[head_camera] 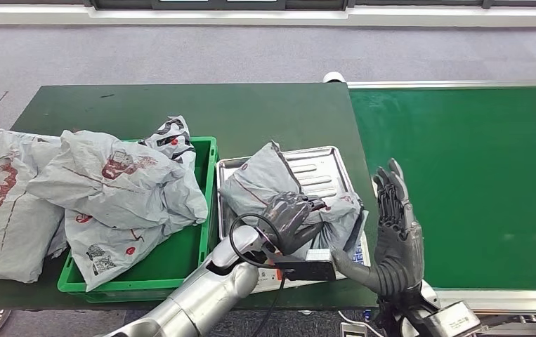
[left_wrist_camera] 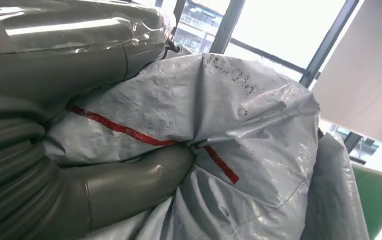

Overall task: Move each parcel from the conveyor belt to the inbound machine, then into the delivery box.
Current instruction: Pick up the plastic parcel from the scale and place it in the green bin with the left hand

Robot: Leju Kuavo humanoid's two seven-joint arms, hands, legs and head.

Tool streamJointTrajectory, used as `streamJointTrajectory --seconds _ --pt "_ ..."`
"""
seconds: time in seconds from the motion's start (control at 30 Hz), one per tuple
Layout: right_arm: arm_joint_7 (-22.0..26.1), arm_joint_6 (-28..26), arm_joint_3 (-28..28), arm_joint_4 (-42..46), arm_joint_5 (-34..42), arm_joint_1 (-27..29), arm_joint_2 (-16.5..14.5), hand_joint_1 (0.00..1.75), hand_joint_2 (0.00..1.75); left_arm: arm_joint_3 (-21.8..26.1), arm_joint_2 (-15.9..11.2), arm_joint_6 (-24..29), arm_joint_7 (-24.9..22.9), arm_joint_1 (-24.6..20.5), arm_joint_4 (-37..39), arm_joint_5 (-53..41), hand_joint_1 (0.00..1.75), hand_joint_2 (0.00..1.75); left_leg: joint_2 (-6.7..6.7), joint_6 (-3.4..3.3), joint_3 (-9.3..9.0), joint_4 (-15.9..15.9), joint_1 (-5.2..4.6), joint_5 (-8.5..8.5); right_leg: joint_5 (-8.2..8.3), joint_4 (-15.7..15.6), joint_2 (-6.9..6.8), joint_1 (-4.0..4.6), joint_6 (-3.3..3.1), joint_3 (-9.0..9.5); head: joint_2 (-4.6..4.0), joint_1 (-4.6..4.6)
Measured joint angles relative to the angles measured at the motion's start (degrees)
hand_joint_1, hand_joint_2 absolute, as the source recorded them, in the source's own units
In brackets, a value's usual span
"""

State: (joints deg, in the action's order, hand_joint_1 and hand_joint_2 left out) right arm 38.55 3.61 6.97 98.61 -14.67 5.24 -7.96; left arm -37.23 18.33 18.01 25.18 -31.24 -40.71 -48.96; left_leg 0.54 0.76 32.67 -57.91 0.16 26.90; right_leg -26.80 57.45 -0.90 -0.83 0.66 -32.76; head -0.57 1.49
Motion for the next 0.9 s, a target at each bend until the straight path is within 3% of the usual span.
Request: streamJointTrajectory --seconds 0.23,0.5,0.6,0.73,0.9 --pt "0.09 -1.26 0.0 0.05 0.47 0.91 0.03 0.0 1.75 1.48 -0.76 3.23 0.64 2.04 -5.32 1.58 1.75 1.75 0.0 0.0 0.01 0.0 0.0 0.0 0.0 0.0 0.0 0.0 0.0 -0.01 0.0 0.0" --pt "0.44 -3.05 0.0 0.05 0.93 1.74 0.27 0.0 1.75 4.42 -3.49 15.12 -3.5 5.18 -19.06 -6.73 1.75 1.75 -0.01 0.0 0.04 0.01 0.01 0.0 -0.01 0.02 -0.01 0.02 -0.01 -0.04 0.0 0.0" --pt "0.51 -3.32 0.01 0.01 0.96 1.68 0.32 0.0 1.75 5.96 -4.17 19.35 -2.77 6.37 -23.36 -14.79 1.75 1.75 -0.01 0.01 0.06 0.01 0.02 0.0 -0.01 0.05 0.0 0.01 -0.01 -0.05 0.0 0.0" --pt "0.67 -4.55 0.07 -0.29 1.33 0.92 0.48 0.0 1.75 11.62 -3.85 21.81 -0.23 8.16 -32.01 -30.83 1.75 1.75 0.02 0.01 0.05 0.01 0.01 -0.01 -0.01 0.05 0.02 0.0 -0.01 -0.06 0.0 0.0" --pt "0.55 -5.56 0.26 -0.37 1.45 0.25 0.5 0.0 1.75 16.25 -3.76 21.92 -5.49 8.13 -40.5 -36.72 1.75 1.75 0.0 0.02 0.04 0.01 0.01 -0.02 -0.01 0.05 0.0 0.01 -0.01 -0.04 0.0 0.0"
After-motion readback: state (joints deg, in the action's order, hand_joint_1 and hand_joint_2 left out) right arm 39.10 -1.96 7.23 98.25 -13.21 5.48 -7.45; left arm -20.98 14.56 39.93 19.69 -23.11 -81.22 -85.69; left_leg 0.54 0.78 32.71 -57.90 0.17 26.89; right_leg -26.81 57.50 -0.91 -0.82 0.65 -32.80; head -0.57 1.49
